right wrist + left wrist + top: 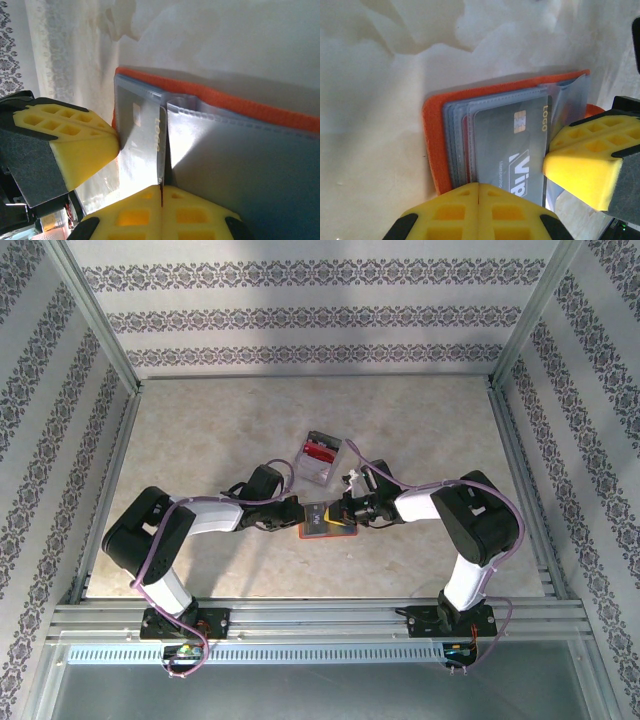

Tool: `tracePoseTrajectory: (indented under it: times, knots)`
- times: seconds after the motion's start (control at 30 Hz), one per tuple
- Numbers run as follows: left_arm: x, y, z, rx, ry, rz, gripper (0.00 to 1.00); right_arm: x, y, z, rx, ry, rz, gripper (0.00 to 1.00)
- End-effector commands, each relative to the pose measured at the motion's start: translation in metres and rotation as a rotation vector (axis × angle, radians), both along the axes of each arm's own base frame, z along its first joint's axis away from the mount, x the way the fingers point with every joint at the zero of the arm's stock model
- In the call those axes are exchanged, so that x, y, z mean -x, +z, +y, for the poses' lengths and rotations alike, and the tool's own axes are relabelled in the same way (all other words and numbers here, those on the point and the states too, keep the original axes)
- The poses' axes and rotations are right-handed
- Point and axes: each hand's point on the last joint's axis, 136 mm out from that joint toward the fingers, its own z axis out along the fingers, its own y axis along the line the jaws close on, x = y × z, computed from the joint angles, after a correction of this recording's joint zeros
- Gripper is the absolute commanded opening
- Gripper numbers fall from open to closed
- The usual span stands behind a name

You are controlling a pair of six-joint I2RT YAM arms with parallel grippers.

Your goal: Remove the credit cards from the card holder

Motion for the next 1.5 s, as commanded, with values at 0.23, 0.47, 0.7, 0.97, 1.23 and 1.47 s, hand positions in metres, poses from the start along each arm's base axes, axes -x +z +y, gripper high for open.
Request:
tracePoseTrajectory:
  times: [0.23, 0.47, 0.7, 0.97, 1.23, 1.47]
  knots:
    - [0.016, -0.04, 0.025, -0.153, 0.026, 0.1, 0.02, 0.012, -0.016, -0.027, 0.062, -0.036, 0.046, 0.0]
    - [0.015, -0.04, 0.026, -0.154, 0.029, 0.1, 0.02, 0.012, -0.015, -0.031, 0.056, -0.04, 0.047, 0.0]
    - [0.015, -0.038, 0.025, -0.149, 0.028, 0.095, 0.02, 0.008, -0.003, -0.032, 0.02, -0.056, 0.028, 0.12]
    - [0.014, -0.036, 0.023, -0.139, 0.026, 0.088, 0.01, 0.008, -0.004, -0.028, 0.005, -0.06, 0.051, 0.3]
    - [0.015, -0.036, 0.023, -0.138, 0.024, 0.09, 0.01, 0.011, -0.018, -0.026, 0.053, -0.075, 0.084, 0.3]
    - [0.014, -0.035, 0.023, -0.137, 0.024, 0.086, 0.01, 0.015, -0.026, -0.019, 0.082, -0.056, 0.102, 0.3]
